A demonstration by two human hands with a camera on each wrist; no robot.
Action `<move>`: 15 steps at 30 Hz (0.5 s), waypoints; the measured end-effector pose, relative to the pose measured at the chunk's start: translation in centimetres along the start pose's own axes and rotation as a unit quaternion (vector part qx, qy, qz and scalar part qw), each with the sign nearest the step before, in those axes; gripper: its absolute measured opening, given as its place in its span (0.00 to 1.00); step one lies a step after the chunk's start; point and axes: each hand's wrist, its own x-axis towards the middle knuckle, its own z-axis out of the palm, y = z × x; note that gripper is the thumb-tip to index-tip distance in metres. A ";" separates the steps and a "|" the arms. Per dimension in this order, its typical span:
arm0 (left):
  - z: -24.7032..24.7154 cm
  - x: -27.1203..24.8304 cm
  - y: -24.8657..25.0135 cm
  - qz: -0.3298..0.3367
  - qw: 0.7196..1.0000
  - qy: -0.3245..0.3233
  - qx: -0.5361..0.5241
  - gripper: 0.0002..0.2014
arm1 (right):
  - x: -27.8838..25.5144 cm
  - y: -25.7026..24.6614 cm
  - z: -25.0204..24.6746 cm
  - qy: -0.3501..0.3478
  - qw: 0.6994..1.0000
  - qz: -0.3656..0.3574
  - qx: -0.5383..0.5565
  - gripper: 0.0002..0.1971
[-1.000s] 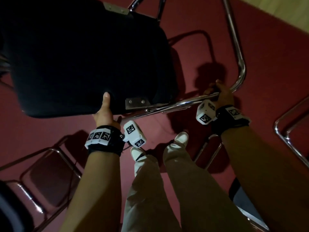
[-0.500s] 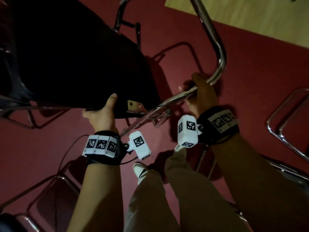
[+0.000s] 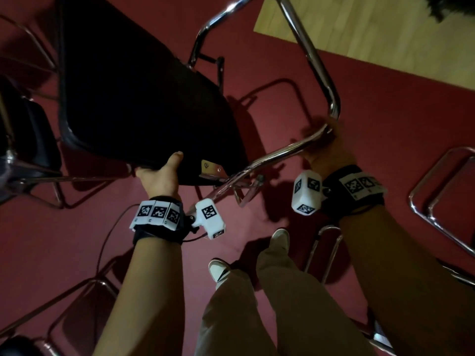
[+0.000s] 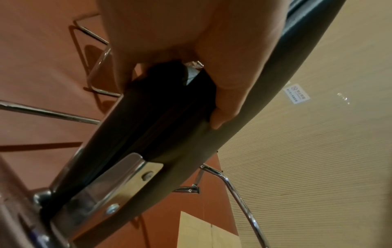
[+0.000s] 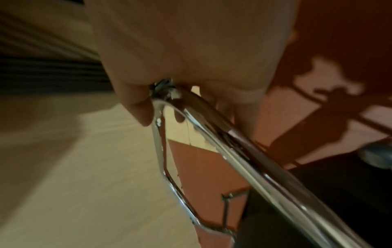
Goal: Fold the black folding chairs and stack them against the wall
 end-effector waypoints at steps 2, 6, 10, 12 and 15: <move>-0.2 0.4 0.4 0.000 1.000 -0.009 0.007 0.37 | 0.7 -1.2 0.0 0.019 1.000 -0.005 -0.024 0.11; -1.0 1.3 0.9 0.007 0.999 -0.031 0.027 0.37 | 1.8 -2.6 0.5 0.049 0.993 0.003 -0.107 0.18; -0.4 1.2 1.4 0.025 0.998 -0.031 0.043 0.38 | 0.8 -2.4 2.1 0.051 0.993 -0.008 -0.106 0.26; 0.2 1.1 1.7 0.038 0.997 -0.017 0.058 0.38 | 0.1 -2.4 2.8 0.027 0.996 -0.002 -0.088 0.28; 1.0 0.7 2.1 0.044 0.993 -0.002 0.107 0.45 | -0.5 -3.4 3.7 -0.009 0.996 0.013 -0.087 0.27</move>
